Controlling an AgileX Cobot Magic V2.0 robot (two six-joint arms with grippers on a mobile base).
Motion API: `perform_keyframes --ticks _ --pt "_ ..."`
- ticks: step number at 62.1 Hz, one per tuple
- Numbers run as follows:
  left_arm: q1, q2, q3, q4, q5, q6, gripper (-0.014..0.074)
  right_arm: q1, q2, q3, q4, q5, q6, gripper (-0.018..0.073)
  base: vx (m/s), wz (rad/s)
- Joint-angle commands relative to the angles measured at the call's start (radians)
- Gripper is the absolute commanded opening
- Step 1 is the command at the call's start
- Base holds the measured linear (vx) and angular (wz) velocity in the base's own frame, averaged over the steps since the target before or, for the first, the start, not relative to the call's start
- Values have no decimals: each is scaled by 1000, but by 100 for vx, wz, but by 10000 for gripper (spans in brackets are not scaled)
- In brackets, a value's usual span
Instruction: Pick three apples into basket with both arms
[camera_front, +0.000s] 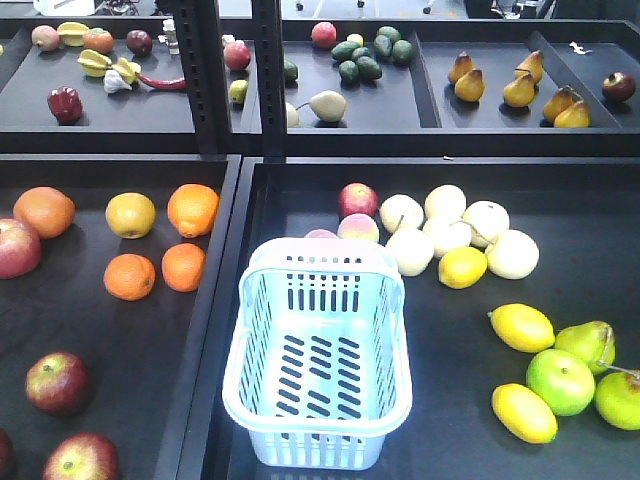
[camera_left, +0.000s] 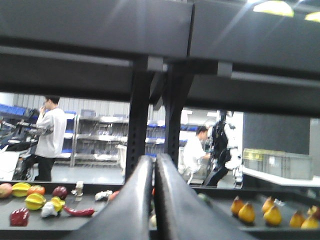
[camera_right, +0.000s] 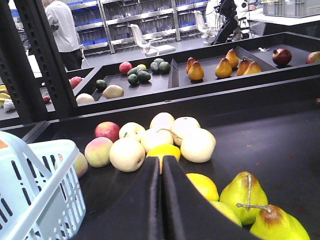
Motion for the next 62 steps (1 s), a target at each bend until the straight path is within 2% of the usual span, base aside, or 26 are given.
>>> perform_keyframes --ticks 1,5,11,18,31,53,62 --pt "-6 -11 -37 -3 -85 -110 -6 -4 -11 13 -7 -76 -8 -5 0 0" --pt "-6 -11 -37 -2 -98 -198 -6 -4 -11 13 -7 -76 -8 -5 0 0" --pt "-6 -11 -42 -2 -122 -249 -6 -4 -11 13 -7 -76 -8 -5 0 0" --pt "-6 -11 -103 0 -74 -234 -6 -4 -11 13 -7 -76 -8 -5 0 0" --pt "-6 50 -295 10 57 -158 -6 -4 -11 13 -7 -76 -8 -5 0 0" --pt "-6 432 -646 10 223 -153 -6 -4 -11 13 -7 -76 -8 -5 0 0" --pt "-6 597 -755 10 237 -153 -6 -4 -11 13 -7 -76 -8 -5 0 0"
